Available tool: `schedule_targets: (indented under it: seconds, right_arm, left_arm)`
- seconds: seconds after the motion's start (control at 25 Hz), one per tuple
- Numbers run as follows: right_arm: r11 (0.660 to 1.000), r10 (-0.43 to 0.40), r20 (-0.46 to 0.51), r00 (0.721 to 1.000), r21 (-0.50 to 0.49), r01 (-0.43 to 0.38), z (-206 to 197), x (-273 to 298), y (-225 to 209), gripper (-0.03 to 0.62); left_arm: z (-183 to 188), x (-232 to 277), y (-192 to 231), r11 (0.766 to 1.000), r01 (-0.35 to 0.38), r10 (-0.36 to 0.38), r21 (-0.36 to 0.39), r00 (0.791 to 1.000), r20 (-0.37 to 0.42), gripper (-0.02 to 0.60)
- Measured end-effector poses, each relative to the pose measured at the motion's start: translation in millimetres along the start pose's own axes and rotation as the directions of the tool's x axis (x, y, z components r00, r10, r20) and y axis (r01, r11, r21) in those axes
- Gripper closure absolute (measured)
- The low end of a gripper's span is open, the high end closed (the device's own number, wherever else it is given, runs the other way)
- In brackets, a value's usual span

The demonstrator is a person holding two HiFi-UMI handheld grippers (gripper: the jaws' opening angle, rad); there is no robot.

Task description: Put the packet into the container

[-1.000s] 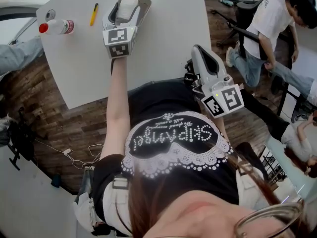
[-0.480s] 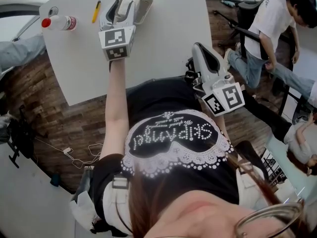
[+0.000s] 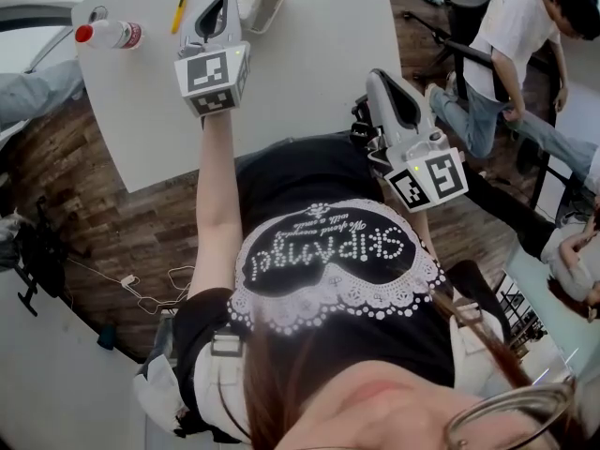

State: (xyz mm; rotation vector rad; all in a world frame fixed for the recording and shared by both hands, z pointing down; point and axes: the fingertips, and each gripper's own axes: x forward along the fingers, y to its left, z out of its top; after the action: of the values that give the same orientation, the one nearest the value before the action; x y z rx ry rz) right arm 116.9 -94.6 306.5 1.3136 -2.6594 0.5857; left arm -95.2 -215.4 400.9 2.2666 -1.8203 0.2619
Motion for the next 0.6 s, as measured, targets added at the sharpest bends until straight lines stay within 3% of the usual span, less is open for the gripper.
schedule_targets:
  seconds: [0.32, 0.44, 0.6]
  right_arm:
    - [0.994, -0.074, 0.033, 0.997, -0.078, 0.076, 16, -16, -16, 0.599]
    - [0.992, -0.092, 0.037, 0.995, -0.082, 0.094, 16, -20, -19, 0.599]
    - [0.991, -0.097, 0.040, 0.994, -0.088, 0.100, 17, -23, -20, 0.599]
  left_arm:
    - [82, -66, -20, 1.000, 0.022, -0.022, 0.001, 0.988, 0.151, 0.578]
    - [100, -93, -23, 0.997, 0.028, -0.041, 0.071, 0.980, 0.193, 0.578]
    - [115, -122, -20, 0.999, 0.021, -0.032, 0.050, 0.975, 0.220, 0.578]
